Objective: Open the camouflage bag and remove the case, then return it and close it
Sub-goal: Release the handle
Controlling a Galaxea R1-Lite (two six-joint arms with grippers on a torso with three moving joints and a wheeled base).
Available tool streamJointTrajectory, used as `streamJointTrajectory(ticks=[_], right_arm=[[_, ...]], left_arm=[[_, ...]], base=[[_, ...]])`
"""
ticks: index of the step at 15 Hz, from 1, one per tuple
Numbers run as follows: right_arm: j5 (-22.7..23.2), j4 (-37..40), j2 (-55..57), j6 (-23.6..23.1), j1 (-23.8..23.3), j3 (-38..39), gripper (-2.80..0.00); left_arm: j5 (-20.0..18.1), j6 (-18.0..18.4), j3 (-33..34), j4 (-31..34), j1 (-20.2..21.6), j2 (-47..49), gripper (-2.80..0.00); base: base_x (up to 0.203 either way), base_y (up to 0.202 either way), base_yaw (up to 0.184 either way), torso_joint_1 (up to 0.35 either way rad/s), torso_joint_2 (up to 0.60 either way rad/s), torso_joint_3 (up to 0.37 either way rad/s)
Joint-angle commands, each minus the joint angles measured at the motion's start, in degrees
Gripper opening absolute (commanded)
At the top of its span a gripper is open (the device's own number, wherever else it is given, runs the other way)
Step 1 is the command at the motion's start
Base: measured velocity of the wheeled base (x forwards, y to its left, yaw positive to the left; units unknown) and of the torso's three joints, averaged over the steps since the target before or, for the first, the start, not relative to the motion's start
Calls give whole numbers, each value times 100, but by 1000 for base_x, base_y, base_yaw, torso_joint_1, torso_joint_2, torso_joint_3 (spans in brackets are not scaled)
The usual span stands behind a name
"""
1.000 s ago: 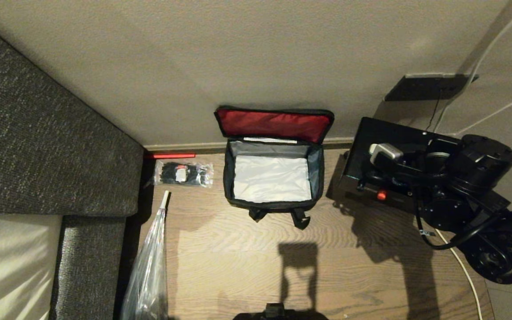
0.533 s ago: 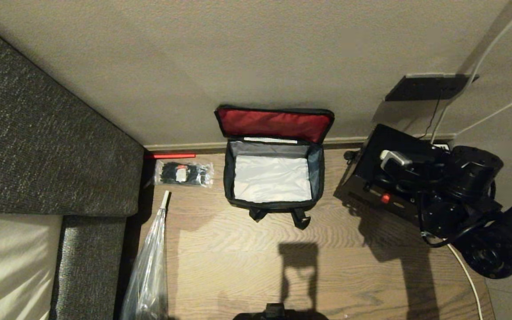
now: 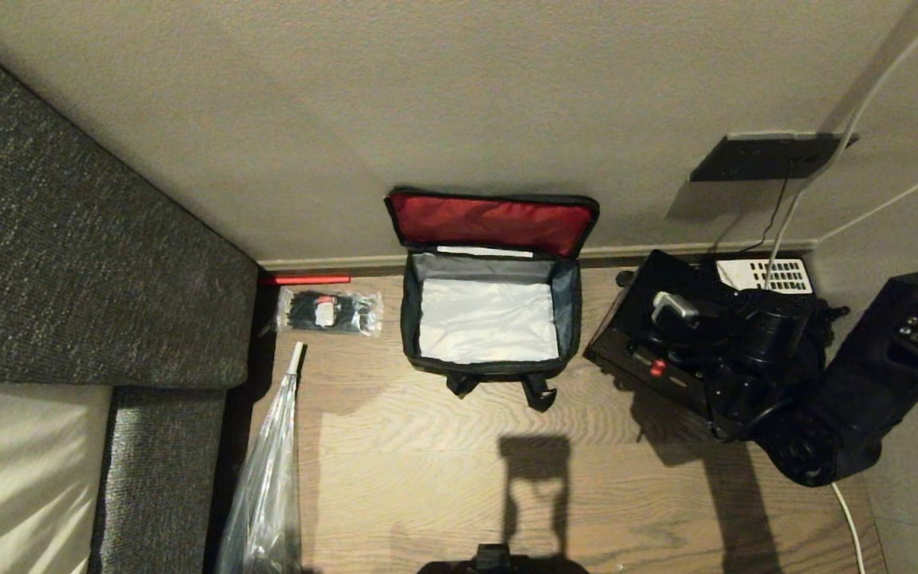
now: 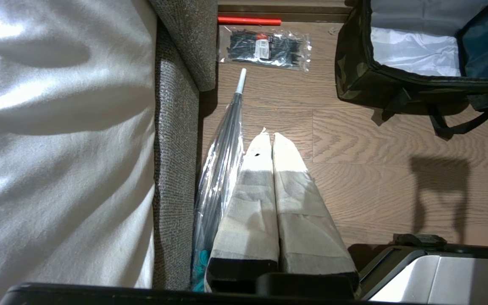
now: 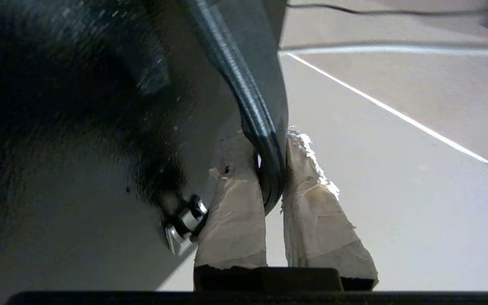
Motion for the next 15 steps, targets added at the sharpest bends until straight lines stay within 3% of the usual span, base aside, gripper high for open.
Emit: streamJointTrajectory(ticks=[1,7,8,15], right_arm=[[-30,-77,550,-18,1,-138,-280],[-24,-99,1134,169,-74,-408,-280],[-25,-71,1166,130,-115,-405,0],[12,-51,819,179,-204,62,0]], left_arm=[[2,-2,18,0,4,-11,-280],[2,-2,18,0,4,-11,-280],[2,-2,18,0,4,-11,-280],[2,-2,18,0,4,-11,-280]], base=[[0,0,0,0,0,0],[0,0,0,0,0,0],[0,0,0,0,0,0],[0,0,0,0,0,0]])
